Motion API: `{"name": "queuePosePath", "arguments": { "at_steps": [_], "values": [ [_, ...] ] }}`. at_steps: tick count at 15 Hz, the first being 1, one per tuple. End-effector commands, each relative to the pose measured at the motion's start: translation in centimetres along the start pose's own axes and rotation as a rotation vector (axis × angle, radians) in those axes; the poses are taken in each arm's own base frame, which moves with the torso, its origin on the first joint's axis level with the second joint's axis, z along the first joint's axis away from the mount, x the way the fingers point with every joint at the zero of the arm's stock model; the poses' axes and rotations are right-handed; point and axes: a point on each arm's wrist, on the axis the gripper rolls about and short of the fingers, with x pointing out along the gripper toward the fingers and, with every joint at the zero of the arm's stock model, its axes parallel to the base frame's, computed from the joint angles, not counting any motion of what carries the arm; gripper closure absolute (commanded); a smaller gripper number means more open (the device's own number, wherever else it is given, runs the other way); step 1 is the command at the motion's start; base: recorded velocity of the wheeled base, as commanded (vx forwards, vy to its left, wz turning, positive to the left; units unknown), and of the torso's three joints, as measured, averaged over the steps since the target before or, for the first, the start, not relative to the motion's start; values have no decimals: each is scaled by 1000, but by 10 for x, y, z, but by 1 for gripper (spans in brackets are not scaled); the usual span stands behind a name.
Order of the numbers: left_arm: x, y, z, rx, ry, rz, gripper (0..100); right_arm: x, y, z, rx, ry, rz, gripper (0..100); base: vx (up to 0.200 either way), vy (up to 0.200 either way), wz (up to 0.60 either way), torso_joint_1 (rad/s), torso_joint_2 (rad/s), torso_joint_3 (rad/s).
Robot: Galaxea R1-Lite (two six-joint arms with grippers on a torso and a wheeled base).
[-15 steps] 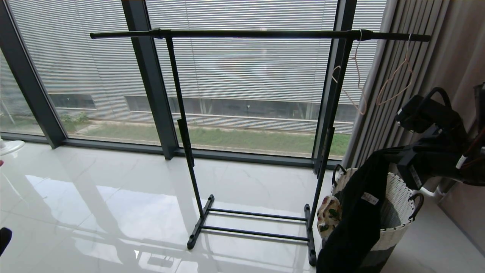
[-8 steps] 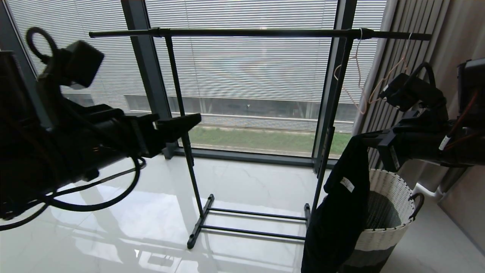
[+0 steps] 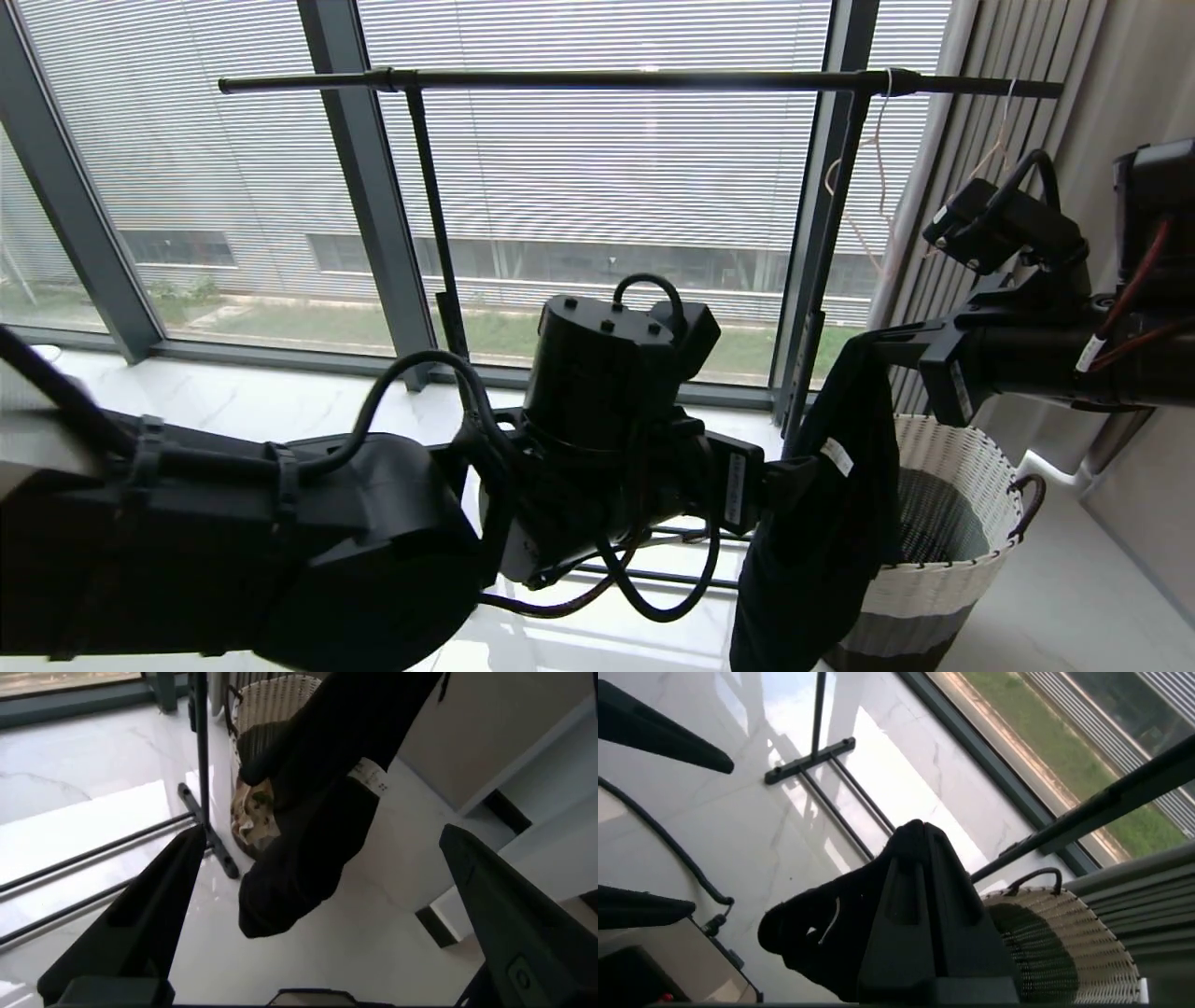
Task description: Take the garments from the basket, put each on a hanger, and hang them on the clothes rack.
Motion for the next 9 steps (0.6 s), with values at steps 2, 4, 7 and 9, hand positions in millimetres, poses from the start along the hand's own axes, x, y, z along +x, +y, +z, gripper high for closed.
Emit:
{"name": "queuePosePath", "arguments": {
  "at_steps": [2,4,7,9],
  "values": [
    [40,15,-21,-13,81,19,0,-2,6,3,-11,-16,24,100,0,0,0,0,0,0],
    [45,15,-25,-14,111,-40,0,-7,10,6,-18,-39,62,100,0,0,0,0,0,0],
    [55,18,-38,-16,154,-46,0,-11,15,8,-26,-54,83,100,0,0,0,0,0,0],
    [60,24,-46,-23,179,-28,0,-12,17,9,-30,-59,91,100,0,0,0,0,0,0]
  ]
}}
